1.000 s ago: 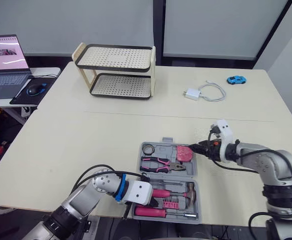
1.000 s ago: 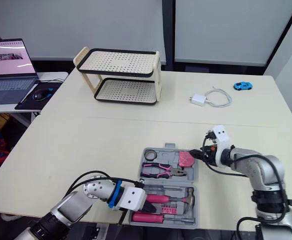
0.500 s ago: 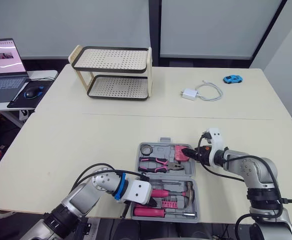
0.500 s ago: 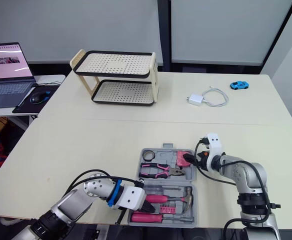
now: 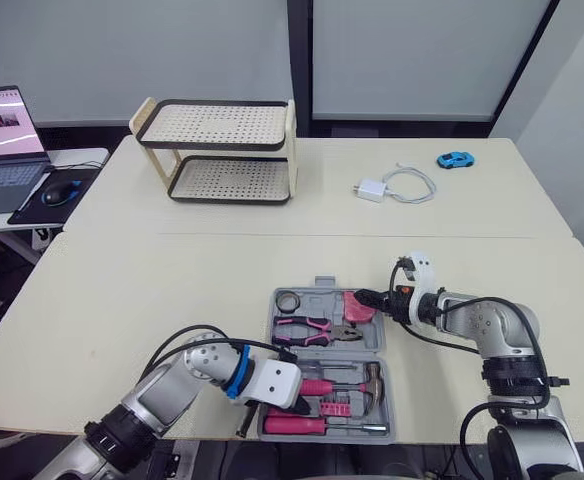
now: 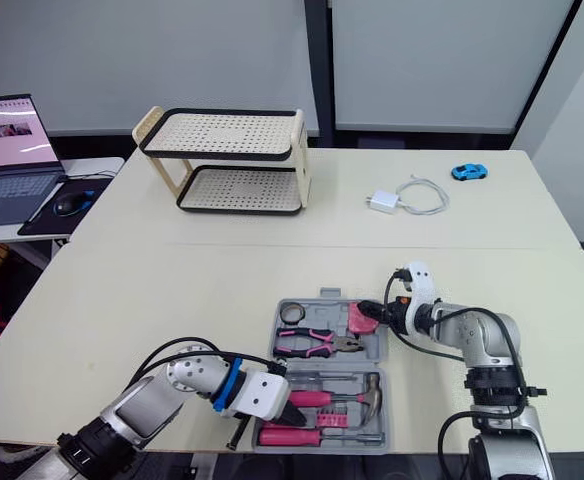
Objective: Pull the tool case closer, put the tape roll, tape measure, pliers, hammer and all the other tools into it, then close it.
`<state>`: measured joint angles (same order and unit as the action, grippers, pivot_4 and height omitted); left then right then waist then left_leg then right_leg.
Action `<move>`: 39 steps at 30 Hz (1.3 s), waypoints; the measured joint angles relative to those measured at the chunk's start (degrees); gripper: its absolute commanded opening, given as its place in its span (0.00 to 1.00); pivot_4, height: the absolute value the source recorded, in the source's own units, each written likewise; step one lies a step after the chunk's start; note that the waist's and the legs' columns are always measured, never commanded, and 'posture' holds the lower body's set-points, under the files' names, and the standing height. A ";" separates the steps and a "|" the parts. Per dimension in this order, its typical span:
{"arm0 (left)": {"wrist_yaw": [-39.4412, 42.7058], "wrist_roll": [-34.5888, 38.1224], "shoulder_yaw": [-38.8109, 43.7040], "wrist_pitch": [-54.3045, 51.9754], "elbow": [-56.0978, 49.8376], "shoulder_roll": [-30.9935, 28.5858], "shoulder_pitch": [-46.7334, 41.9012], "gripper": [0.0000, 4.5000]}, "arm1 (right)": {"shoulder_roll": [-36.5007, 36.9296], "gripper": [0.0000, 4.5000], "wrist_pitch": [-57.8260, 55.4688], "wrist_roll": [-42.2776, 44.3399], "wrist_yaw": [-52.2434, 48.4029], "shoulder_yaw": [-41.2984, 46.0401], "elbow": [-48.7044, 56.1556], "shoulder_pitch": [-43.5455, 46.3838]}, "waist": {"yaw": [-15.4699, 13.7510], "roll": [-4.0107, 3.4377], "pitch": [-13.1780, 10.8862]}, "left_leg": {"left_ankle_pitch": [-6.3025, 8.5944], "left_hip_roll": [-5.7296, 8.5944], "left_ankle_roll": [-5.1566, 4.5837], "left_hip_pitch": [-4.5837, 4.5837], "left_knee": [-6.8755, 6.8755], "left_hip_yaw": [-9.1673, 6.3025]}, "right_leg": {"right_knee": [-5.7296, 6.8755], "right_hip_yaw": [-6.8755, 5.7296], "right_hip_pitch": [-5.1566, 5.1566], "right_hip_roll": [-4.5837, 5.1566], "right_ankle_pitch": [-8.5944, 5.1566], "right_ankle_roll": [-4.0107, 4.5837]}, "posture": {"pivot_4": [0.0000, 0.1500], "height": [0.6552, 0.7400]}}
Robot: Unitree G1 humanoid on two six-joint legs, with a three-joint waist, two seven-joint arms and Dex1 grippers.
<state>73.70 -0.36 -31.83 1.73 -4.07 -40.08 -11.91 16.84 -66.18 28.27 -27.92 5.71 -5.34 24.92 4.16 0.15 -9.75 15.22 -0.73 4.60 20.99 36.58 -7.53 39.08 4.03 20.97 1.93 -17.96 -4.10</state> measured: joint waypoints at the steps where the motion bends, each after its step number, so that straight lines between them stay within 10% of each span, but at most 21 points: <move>1: 0.14 0.00 0.00 0.00 -0.08 -0.22 0.02 0.00 | -0.45 1.00 0.10 0.05 -0.09 -0.01 -0.02 0.00 | 0.19 0.00 0.00 | 0.00 -0.02 0.00 -0.03 -0.07 0.00 | 0.00 0.01 0.00 -0.02 -0.01 0.01 | 1.00 0.94; 39: 2.47 0.00 0.34 -0.25 -1.95 -3.63 0.38 0.00 | 3.76 1.00 9.19 3.85 -13.54 -4.97 2.78 -1.69 | 0.85 -0.04 -0.03 | -0.02 -0.80 -0.04 -0.08 -0.56 0.09 | -0.04 0.01 0.28 -0.83 -0.03 0.55 | 1.00 0.94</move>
<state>76.17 -0.36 -31.49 1.48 -6.02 -43.71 -11.53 20.60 -56.99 32.12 -41.45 0.74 -2.56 23.23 5.01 0.12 -9.78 15.21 -1.53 4.57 20.90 36.02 -7.44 39.04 4.04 21.26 1.10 -17.98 -3.56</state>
